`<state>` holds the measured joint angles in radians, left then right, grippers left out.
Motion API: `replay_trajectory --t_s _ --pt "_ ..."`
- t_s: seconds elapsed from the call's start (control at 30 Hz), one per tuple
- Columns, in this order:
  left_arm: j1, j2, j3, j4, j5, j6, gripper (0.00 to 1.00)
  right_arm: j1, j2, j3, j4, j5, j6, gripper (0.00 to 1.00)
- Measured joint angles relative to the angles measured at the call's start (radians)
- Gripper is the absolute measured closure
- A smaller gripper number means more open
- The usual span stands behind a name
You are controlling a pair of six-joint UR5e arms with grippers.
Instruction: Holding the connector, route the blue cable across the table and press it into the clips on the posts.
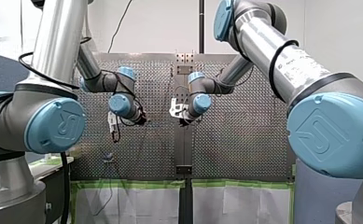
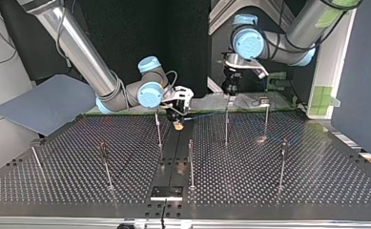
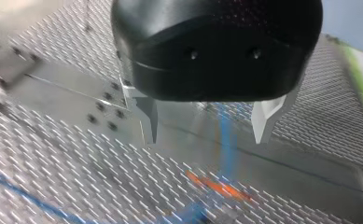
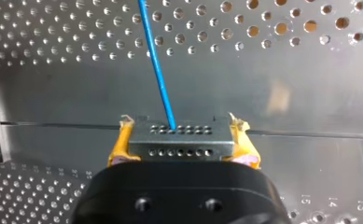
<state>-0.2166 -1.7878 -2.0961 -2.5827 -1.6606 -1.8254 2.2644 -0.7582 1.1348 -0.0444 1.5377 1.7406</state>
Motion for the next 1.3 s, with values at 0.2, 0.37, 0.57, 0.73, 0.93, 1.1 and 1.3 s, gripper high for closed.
replay_trajectory --t_s 0.2,0.37,0.57,0.73,0.93,1.1,1.3 --pt "-0.056 -0.011 0.048 0.031 -0.038 -0.037 0.00 0.000 0.000 0.000 0.000 -0.002 -0.002 1.00" --pt "-0.099 -0.050 0.090 0.028 -0.075 -0.048 0.00 0.000 -0.002 0.000 0.001 -0.005 -0.001 1.00" --pt "-0.145 -0.100 0.130 0.027 -0.090 -0.054 0.00 -0.001 -0.003 0.000 0.001 -0.007 0.000 1.00" --pt "-0.163 -0.140 0.141 0.029 -0.090 -0.053 0.00 -0.001 -0.004 0.000 0.001 -0.007 0.000 1.00" --pt "-0.158 -0.188 0.164 0.046 -0.109 -0.041 0.00 -0.001 -0.004 0.000 0.002 -0.008 -0.001 1.00" --pt "-0.152 -0.229 0.199 0.056 -0.120 -0.041 0.00 -0.001 -0.005 0.000 0.002 -0.010 -0.001 1.00" --pt "-0.144 -0.242 0.224 0.052 -0.112 -0.046 0.00 -0.002 -0.005 0.000 0.001 -0.010 -0.001 1.00"
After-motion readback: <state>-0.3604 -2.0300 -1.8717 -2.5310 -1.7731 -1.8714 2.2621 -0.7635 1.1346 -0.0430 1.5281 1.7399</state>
